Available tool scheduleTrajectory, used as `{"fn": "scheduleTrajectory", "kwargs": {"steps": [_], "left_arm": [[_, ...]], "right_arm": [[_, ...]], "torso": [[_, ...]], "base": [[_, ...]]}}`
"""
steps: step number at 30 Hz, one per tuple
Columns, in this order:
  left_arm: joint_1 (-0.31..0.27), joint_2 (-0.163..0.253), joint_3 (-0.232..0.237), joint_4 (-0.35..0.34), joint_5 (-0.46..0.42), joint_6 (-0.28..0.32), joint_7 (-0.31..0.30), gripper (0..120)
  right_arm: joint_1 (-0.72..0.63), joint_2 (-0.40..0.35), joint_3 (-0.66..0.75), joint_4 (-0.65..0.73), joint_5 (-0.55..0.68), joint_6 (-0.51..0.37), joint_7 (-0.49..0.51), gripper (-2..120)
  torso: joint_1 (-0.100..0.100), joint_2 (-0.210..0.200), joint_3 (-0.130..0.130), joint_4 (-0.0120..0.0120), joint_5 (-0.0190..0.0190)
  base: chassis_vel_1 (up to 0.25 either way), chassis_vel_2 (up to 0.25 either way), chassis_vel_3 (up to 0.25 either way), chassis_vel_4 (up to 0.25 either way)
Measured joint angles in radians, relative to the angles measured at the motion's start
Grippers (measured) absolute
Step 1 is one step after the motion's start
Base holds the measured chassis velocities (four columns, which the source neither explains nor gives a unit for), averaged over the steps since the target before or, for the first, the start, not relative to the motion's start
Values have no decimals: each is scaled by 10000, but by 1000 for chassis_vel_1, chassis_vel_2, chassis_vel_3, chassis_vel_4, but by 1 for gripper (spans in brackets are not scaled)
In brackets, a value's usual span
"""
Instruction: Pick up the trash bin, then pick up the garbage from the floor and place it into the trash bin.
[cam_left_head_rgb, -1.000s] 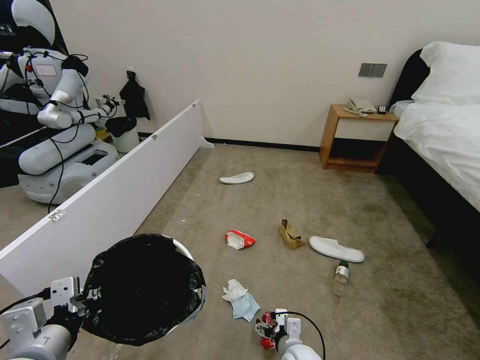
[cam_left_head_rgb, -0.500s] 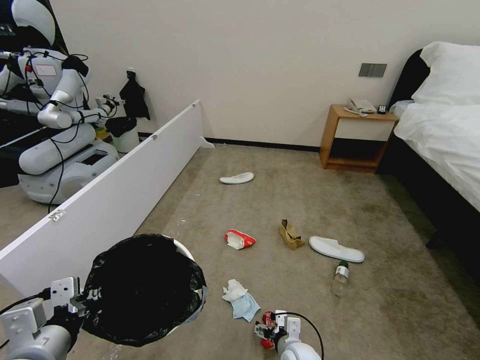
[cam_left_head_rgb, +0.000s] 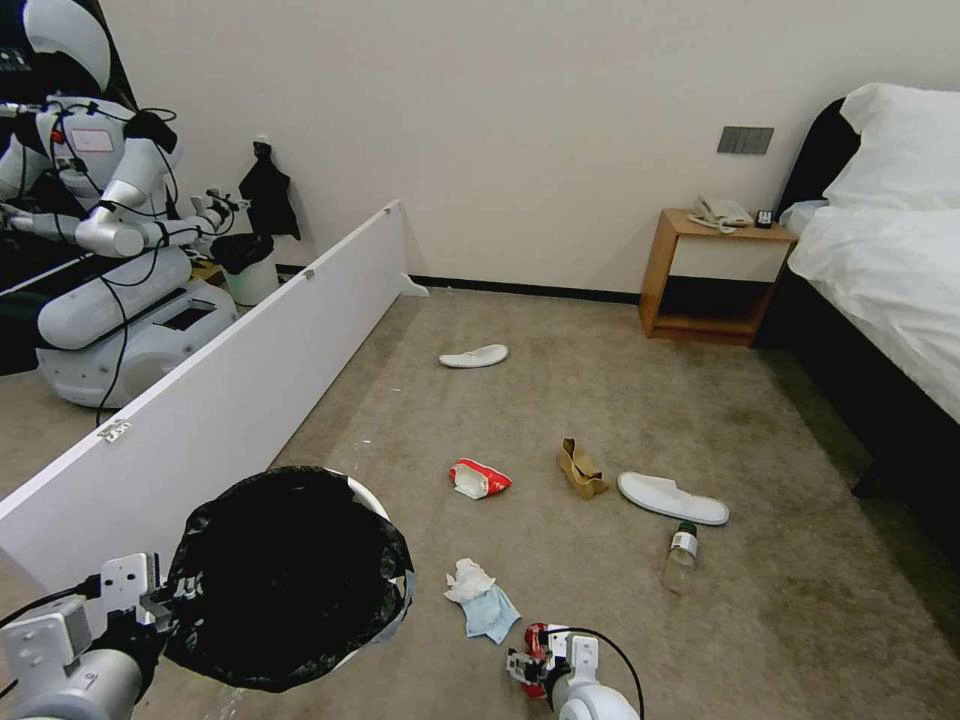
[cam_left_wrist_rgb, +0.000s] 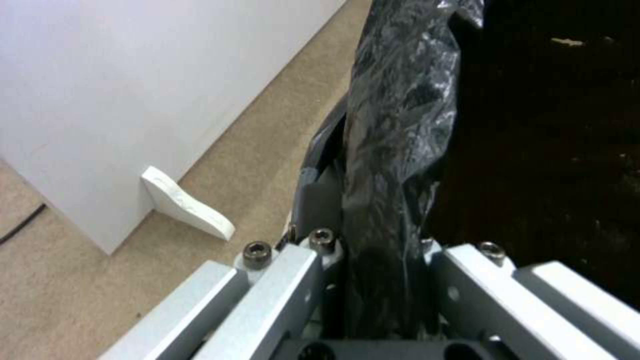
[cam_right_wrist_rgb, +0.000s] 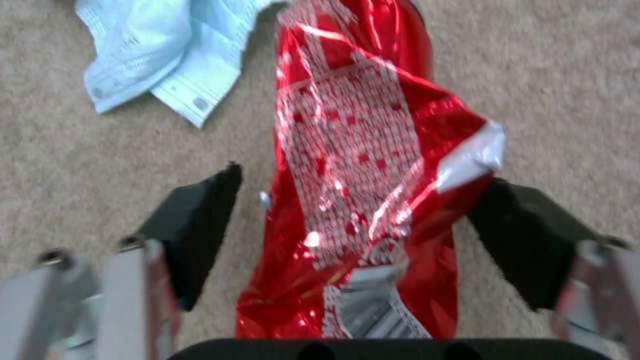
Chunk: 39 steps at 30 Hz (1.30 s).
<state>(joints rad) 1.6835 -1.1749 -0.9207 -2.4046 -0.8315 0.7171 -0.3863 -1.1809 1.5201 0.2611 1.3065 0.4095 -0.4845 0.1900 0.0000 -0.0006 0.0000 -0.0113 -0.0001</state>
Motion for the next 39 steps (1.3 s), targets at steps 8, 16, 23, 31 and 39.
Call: {"fn": "scheduleTrajectory", "kwargs": {"steps": [8, 16, 23, 31, 39], "left_arm": [[20, -28, 12, -31, -18, 7, 0, 3], [37, -65, 25, -81, -17, 11, 1, 3], [48, -92, 78, -140, 4, 30, 2, 3], [69, -11, 163, -198, -134, 127, -14, 3], [-27, 169, 459, -162, -397, 182, -173, 3]], "right_arm": [[-136, -100, -6, 124, 85, -79, 6, 44], [-281, -190, -30, 281, 67, -83, 6, 21], [-541, -385, 1, 723, -117, -6, -9, 18], [-1103, -958, 192, 2548, -302, 343, -9, 18], [-956, -1708, 449, 5120, 108, 1067, -373, 18]], "torso": [[0, 0, 0, 0, 0], [0, 0, 0, 1, 2], [0, 0, 0, 1, 2], [0, 0, 0, 1, 2], [0, 1, 0, 0, 0]], "base": [[0, 0, 0, 0], [0, 0, 0, 0], [0, 0, 0, 0], [0, 0, 0, 0], [0, 0, 0, 0]]}}
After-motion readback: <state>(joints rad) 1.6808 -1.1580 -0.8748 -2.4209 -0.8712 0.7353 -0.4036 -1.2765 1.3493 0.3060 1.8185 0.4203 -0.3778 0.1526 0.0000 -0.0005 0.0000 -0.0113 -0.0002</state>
